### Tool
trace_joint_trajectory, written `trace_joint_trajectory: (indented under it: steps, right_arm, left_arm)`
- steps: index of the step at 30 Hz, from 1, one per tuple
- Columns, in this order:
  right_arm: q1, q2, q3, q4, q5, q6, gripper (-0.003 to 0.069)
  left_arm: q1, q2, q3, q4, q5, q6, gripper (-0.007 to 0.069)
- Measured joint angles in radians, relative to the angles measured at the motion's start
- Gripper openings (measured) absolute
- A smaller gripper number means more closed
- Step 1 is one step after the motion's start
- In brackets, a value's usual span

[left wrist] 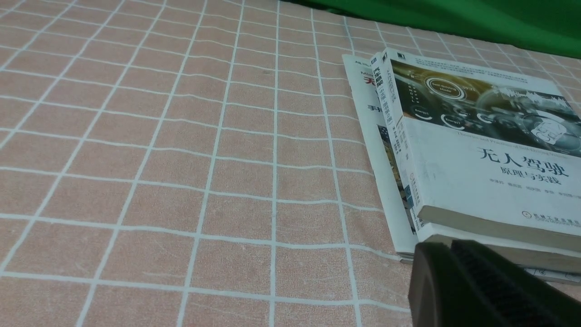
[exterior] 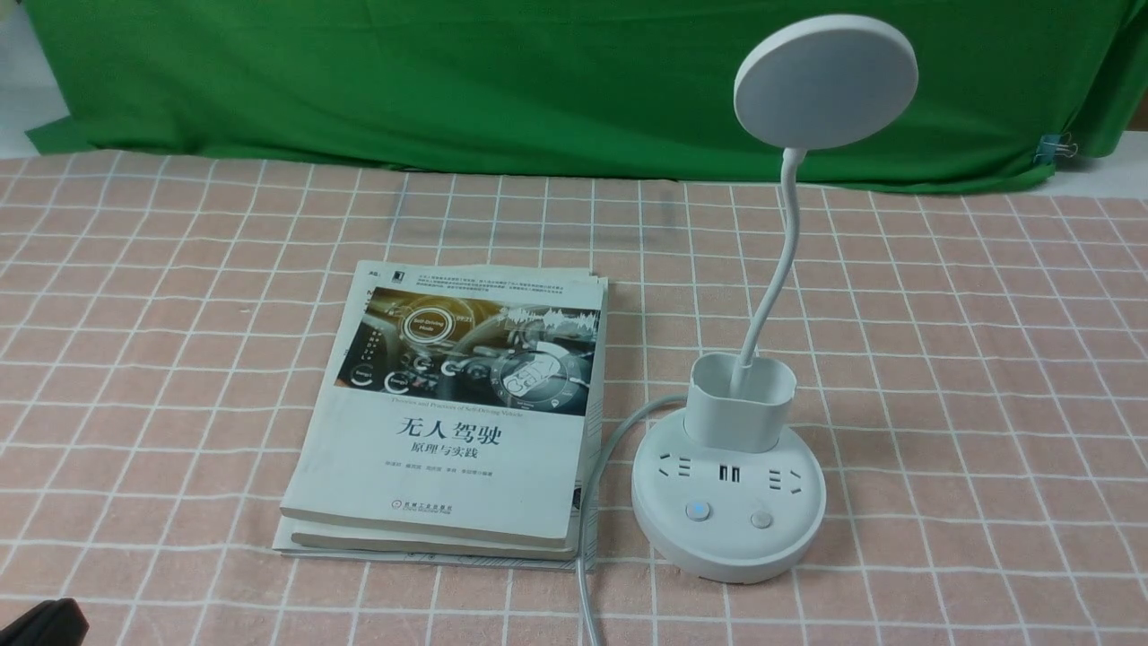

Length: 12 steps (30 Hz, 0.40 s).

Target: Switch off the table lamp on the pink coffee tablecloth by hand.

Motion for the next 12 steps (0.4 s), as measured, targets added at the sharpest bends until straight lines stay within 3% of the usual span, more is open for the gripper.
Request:
trace_joint_trajectory:
  steps: [12]
  right_arm:
    - [0.0, 0.0, 0.0, 0.0, 0.0, 0.0, 0.0177]
  left_arm:
    - [0.0, 0.0, 0.0, 0.0, 0.0, 0.0, 0.0006]
